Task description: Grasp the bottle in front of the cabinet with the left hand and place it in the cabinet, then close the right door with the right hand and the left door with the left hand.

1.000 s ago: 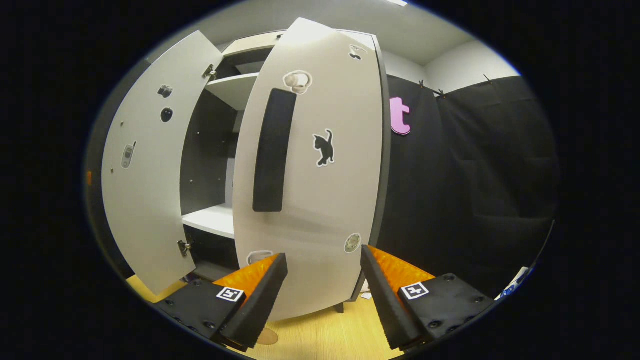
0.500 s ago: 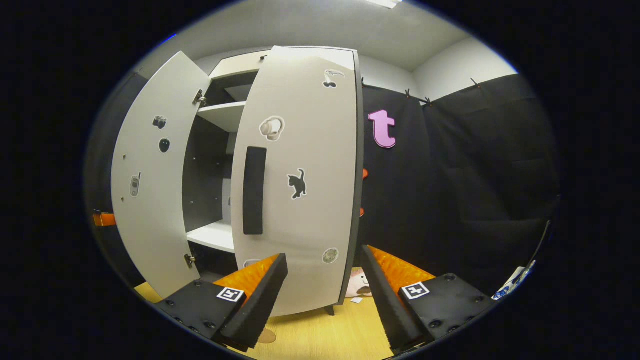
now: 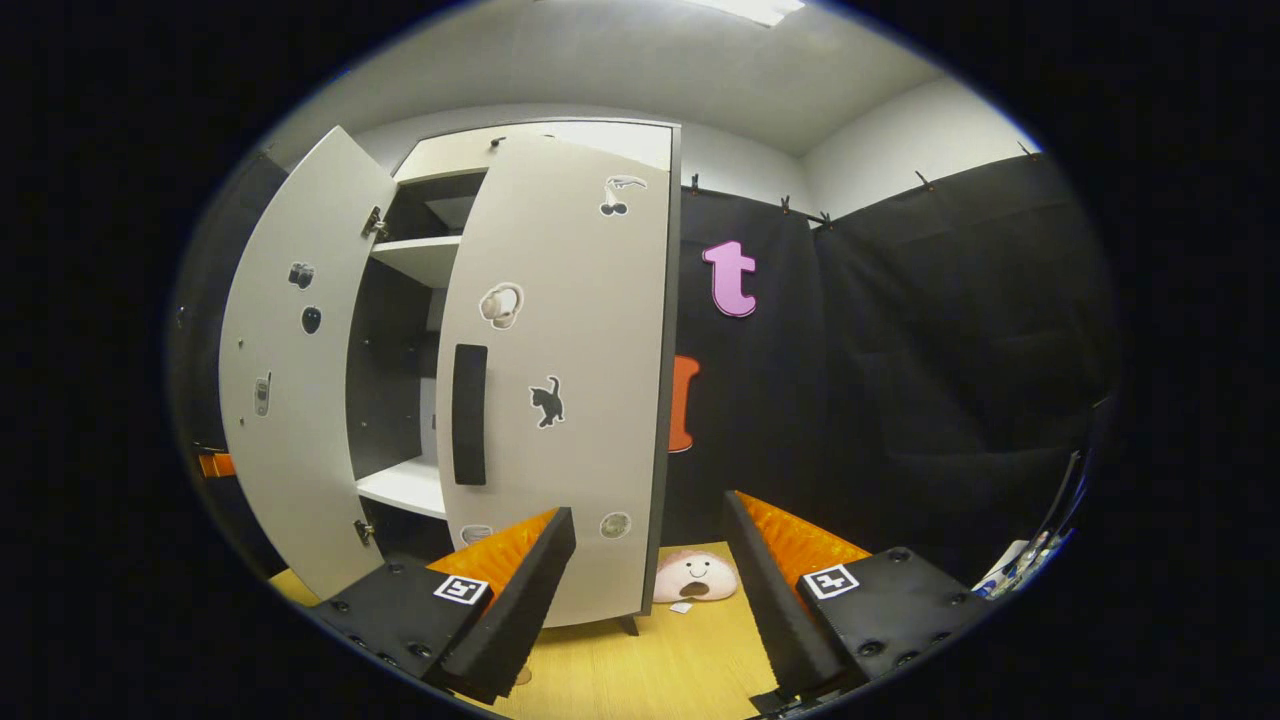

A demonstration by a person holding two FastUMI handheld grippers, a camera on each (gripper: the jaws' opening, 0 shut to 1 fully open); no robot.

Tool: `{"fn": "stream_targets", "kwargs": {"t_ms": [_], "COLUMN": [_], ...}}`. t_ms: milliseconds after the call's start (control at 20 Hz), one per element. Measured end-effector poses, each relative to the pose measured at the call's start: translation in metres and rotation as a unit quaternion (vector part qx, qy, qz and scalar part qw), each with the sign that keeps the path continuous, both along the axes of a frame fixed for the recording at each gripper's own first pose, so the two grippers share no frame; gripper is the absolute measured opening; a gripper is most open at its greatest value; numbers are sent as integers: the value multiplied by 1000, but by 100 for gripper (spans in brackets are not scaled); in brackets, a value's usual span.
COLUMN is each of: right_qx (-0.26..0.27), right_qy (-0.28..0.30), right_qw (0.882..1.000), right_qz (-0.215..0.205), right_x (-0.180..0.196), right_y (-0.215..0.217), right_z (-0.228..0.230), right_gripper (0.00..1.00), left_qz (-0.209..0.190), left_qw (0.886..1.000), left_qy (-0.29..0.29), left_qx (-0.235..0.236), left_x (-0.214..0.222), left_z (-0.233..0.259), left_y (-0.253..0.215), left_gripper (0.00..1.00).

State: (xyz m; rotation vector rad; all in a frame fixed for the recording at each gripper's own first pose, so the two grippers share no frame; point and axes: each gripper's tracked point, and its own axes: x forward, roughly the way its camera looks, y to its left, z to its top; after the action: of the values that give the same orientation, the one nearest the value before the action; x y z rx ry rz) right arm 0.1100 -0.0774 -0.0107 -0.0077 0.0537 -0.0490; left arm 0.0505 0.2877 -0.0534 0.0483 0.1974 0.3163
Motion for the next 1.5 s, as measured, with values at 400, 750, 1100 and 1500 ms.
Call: {"fn": "stream_targets", "kwargs": {"t_ms": [400, 750, 1100, 1500], "right_qx": [-4, -11, -20, -30], "right_qy": [-5, -13, -3, -13], "right_qw": [1000, 1000, 1000, 999], "right_qz": [-1, 12, 22, 15], "right_x": [2, 7, 15, 15], "right_y": [-19, -41, -76, -127], "right_z": [2, 7, -1, 10], "right_gripper": [94, 98, 98, 98], "left_qz": [-22, -37, -57, -73], "left_qw": [999, 999, 998, 997], "left_qy": [17, 13, 9, -1], "left_qx": [44, 2, -11, -20], "left_x": [6, 21, 54, 114], "left_z": [-2, -17, -27, -38], "left_y": [-32, -73, -124, -167], "left_gripper": [92, 95, 94, 92]}}
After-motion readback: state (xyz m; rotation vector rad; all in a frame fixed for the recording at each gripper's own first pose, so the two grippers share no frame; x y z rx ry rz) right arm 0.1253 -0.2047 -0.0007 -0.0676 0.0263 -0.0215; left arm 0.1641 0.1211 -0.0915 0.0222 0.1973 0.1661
